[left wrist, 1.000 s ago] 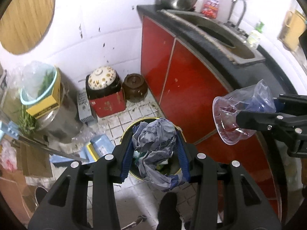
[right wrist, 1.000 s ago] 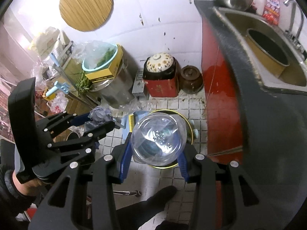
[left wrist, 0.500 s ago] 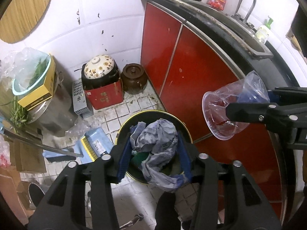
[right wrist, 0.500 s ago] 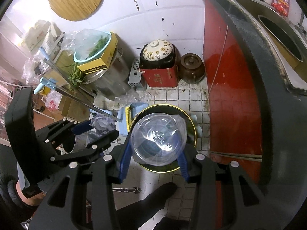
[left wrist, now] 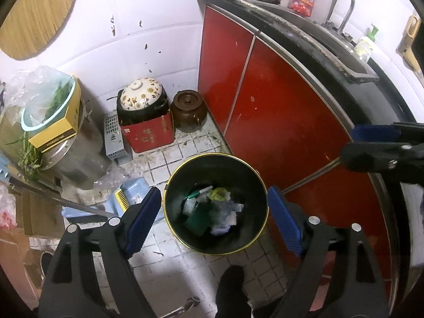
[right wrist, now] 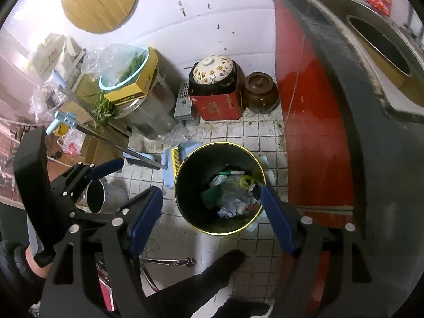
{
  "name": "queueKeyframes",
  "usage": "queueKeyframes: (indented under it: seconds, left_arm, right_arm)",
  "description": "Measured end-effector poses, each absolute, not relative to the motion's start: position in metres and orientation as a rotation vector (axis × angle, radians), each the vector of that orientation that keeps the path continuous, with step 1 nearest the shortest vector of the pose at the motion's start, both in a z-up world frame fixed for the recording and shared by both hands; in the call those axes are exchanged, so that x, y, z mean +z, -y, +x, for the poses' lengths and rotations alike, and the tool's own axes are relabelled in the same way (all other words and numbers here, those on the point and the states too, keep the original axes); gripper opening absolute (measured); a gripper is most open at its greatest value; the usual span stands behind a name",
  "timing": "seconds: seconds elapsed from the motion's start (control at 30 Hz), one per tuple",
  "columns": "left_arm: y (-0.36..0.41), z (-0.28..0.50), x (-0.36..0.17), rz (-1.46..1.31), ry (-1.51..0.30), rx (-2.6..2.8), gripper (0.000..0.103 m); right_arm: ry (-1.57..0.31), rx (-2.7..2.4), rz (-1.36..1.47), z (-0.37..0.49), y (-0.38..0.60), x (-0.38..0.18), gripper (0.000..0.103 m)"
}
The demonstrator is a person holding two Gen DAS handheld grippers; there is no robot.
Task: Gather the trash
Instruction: 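Return both tools to the counter above the cloth and toothpaste tube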
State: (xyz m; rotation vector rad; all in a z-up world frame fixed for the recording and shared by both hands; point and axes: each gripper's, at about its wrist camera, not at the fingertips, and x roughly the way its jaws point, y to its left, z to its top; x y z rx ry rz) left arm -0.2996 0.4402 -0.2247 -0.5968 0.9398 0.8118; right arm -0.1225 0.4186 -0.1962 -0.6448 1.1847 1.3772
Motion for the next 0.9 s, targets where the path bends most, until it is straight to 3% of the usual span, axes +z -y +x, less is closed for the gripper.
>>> queueKeyframes:
  seconds: [0.23,0.47,0.9]
  left_arm:
    - [-0.418,-0.292,-0.196,-0.553,-0.93,0.785,0.08]
    - [-0.362,-0.234,-0.148,-0.432,-0.928,0.638,0.085]
    - [-0.134,-0.055,-0.074,-0.128,-0.888,0.088,0.087]
  right_arm:
    - [-1.133,1.336,-0.559,-0.099,-0.362,-0.152,0.074]
    - [-1.037,1.198,-0.451,-0.06,-0.255,-0.096,0.078]
    - [-0.912,0.71,-0.217,0.035,0.04,-0.028,0.078]
